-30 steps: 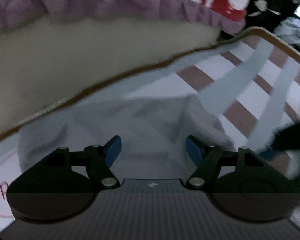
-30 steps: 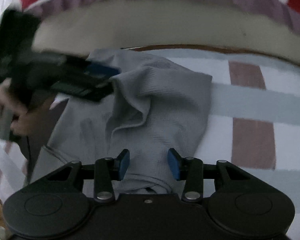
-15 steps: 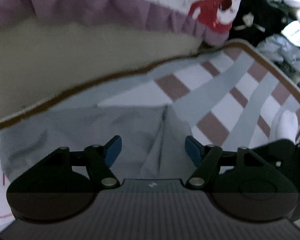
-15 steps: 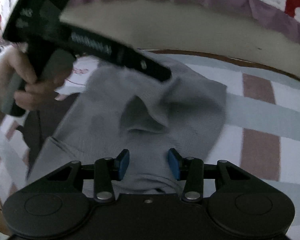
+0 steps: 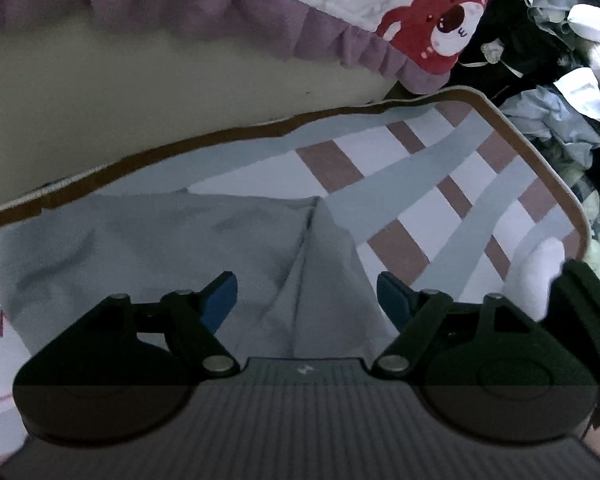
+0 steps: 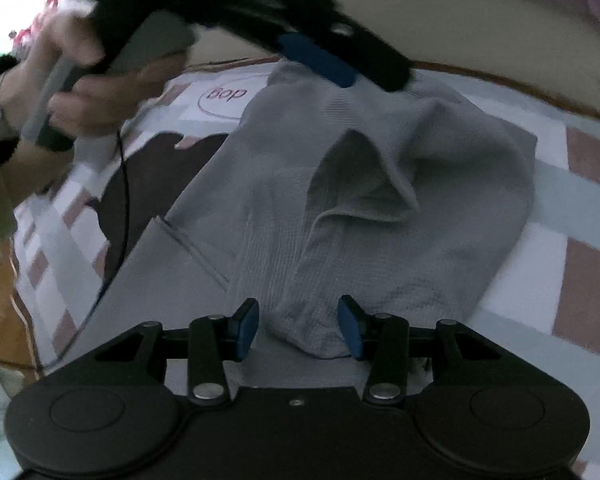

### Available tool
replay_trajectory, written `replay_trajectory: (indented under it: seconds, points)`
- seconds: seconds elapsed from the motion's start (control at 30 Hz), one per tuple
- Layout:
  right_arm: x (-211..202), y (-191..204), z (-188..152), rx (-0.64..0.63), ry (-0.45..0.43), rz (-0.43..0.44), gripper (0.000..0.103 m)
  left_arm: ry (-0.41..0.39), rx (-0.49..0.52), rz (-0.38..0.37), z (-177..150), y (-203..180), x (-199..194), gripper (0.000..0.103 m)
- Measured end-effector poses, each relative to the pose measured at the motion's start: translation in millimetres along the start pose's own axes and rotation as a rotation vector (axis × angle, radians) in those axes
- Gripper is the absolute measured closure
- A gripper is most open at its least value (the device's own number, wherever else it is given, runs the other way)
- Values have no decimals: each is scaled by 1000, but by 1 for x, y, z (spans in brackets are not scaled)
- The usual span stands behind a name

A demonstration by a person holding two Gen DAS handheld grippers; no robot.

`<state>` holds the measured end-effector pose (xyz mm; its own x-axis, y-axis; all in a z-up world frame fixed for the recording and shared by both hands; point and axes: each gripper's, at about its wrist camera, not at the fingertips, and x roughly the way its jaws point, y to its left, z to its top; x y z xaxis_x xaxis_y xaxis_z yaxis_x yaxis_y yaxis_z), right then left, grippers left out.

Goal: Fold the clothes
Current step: 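Open the right gripper and smooth the folded shirt with the left gripper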

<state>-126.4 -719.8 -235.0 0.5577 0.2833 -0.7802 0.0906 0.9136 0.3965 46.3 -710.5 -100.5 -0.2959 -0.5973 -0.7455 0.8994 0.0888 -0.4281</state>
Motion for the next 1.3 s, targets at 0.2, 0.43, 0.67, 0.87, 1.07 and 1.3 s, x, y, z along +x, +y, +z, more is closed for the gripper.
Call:
replay_trajectory:
  seconds: [0.2,0.43,0.67,0.87,1.07,1.3]
  points:
    - [0,0,-2,-1,-5,18,54,101,-44,-45,-3,-1,23,26]
    - [0,-9,-1,49,0,57,54,70,-24,-27,4,-1,14,26]
    - [-3,-23,-5,179,-36,108,53,61,107,82,-7,-8,21,103]
    - [-3,-12,-10,148,-48,77,53,7,318,249,-15,-16,-2,102]
    - [-2,-1,-13,114,-59,47,53,-20,341,519,-10,8,4,101]
    - [-2,9,-12,59,-31,162,51,-60,210,188,-11,7,-17,46]
